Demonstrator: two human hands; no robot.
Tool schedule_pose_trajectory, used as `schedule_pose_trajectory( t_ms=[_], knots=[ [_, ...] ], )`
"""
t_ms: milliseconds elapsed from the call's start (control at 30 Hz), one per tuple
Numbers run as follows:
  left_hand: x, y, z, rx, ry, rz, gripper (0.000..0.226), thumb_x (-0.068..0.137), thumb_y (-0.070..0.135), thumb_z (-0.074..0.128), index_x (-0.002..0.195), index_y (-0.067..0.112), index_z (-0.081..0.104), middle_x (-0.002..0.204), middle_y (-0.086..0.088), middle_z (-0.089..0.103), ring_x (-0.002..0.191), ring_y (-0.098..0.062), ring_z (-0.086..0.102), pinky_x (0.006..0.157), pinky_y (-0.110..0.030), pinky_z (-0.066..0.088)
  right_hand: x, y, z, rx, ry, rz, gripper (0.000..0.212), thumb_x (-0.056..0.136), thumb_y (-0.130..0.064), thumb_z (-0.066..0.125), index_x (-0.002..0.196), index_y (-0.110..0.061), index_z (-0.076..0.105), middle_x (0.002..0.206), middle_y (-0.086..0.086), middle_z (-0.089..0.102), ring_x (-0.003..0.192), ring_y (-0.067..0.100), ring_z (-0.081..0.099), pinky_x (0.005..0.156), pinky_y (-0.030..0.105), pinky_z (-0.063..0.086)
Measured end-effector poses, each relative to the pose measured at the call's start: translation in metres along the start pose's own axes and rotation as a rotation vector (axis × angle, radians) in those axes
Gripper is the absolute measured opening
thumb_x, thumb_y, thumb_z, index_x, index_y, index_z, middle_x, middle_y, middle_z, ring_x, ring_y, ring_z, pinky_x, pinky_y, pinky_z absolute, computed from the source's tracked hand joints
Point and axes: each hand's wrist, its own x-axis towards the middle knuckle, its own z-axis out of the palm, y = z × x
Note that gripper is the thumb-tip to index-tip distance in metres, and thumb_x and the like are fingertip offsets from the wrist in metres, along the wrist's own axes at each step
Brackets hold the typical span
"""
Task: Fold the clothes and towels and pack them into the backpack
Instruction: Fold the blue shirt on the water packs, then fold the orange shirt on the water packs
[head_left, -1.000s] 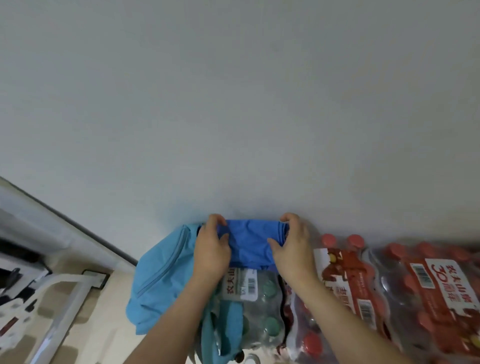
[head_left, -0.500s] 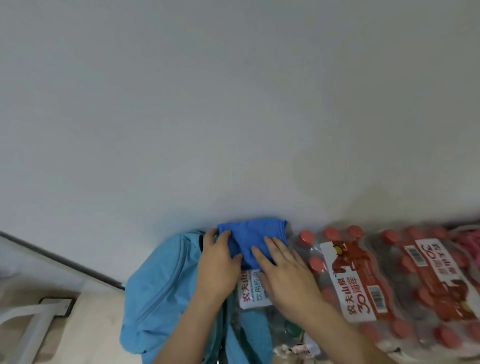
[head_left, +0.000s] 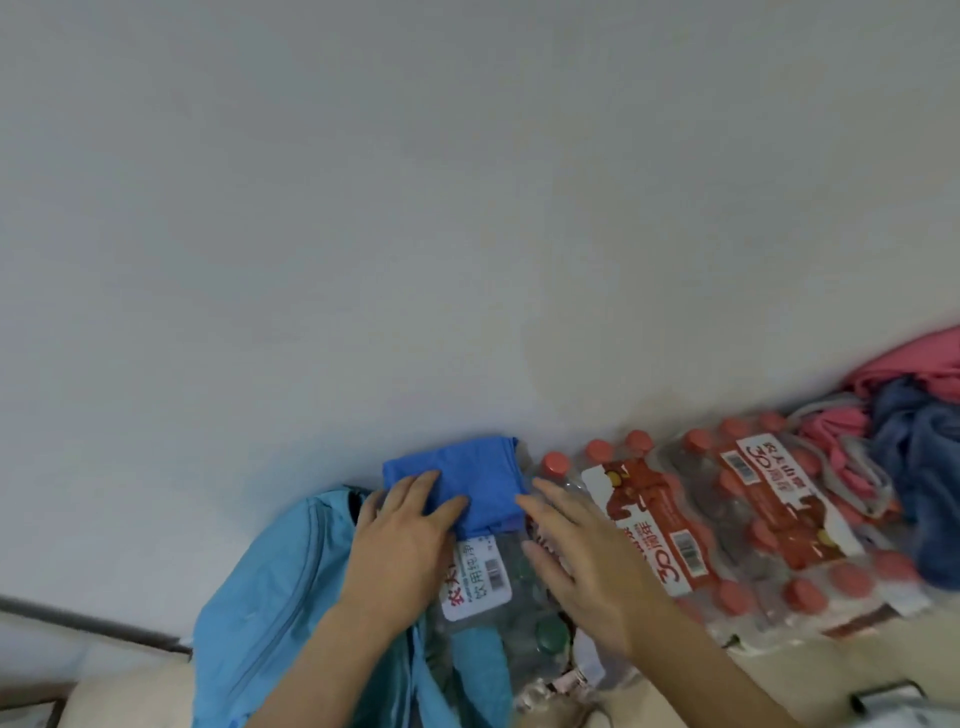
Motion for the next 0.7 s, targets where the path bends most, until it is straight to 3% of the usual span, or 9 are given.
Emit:
schedule_pose_trajectory(
  t_ms=[100,133,200,367,500,600,700],
  knots=[
    [0.003,0.006,-0.012,-0.069,0.090,0.052,0.037,0.074,0.029,0.076,0.109,0.027,0.066,0.118,-0.005,0.064,0.101,-0.027,0.064,0.077,-0.045,0.053,-0.025,0.013,-0.033,0.162,0.054,0.086,0.027,0.096,-0.035,0.050,0.123,-0.039,0.054,0.112,-0.021,0.060,0.096,-0.006,0.054,0.088,0.018,0.046],
    [0.005,0.011,-0.017,-0.107,0.127,0.080,0.039,0.073,0.025,0.078,0.111,0.024,0.065,0.116,-0.004,0.064,0.098,-0.026,0.064,0.075,-0.043,0.053,-0.034,0.016,-0.045,0.224,0.068,0.115,0.020,0.095,-0.032,0.054,0.113,-0.040,0.060,0.093,-0.015,0.066,0.079,-0.002,0.058,0.075,0.019,0.049],
    [0.010,0.023,-0.029,-0.212,0.168,0.128,0.039,0.078,0.020,0.073,0.116,0.021,0.063,0.114,-0.001,0.064,0.096,-0.024,0.064,0.073,-0.037,0.055,-0.052,0.022,-0.068,0.320,0.096,0.160,0.019,0.093,-0.030,0.059,0.102,-0.045,0.062,0.079,-0.006,0.068,0.065,0.004,0.057,0.062,0.016,0.047],
    [0.027,0.075,-0.073,-0.472,0.205,0.250,0.029,0.089,0.035,0.040,0.109,0.033,0.060,0.100,0.014,0.064,0.086,-0.009,0.063,0.068,-0.030,0.055,-0.084,0.043,-0.117,0.387,0.214,0.189,0.021,0.092,-0.025,0.059,0.102,-0.043,0.064,0.084,-0.018,0.069,0.076,0.004,0.064,0.065,0.018,0.051],
    [0.041,0.129,-0.103,-0.500,0.242,0.366,0.029,0.089,0.036,0.041,0.106,0.034,0.064,0.085,0.017,0.065,0.071,-0.001,0.057,0.060,-0.022,0.051,-0.103,0.077,-0.144,0.397,0.326,0.210,0.021,0.092,-0.023,0.060,0.104,-0.039,0.066,0.092,-0.023,0.069,0.083,0.000,0.065,0.071,0.017,0.051],
    [0.054,0.180,-0.112,-0.494,0.268,0.439,0.026,0.087,0.032,0.043,0.103,0.033,0.064,0.083,0.018,0.064,0.071,0.000,0.055,0.060,-0.014,0.046,-0.121,0.112,-0.162,0.445,0.397,0.252,0.026,0.091,-0.021,0.061,0.102,-0.044,0.062,0.093,-0.021,0.068,0.085,-0.002,0.063,0.073,0.015,0.050],
    [0.072,0.244,-0.110,-0.511,0.286,0.492,0.028,0.083,0.029,0.044,0.097,0.027,0.069,0.084,0.017,0.066,0.072,-0.002,0.056,0.063,-0.011,0.041,-0.144,0.161,-0.182,0.423,0.410,0.298,0.027,0.092,-0.024,0.059,0.116,-0.039,0.058,0.105,-0.021,0.063,0.094,-0.004,0.058,0.081,0.016,0.050]
  ],
)
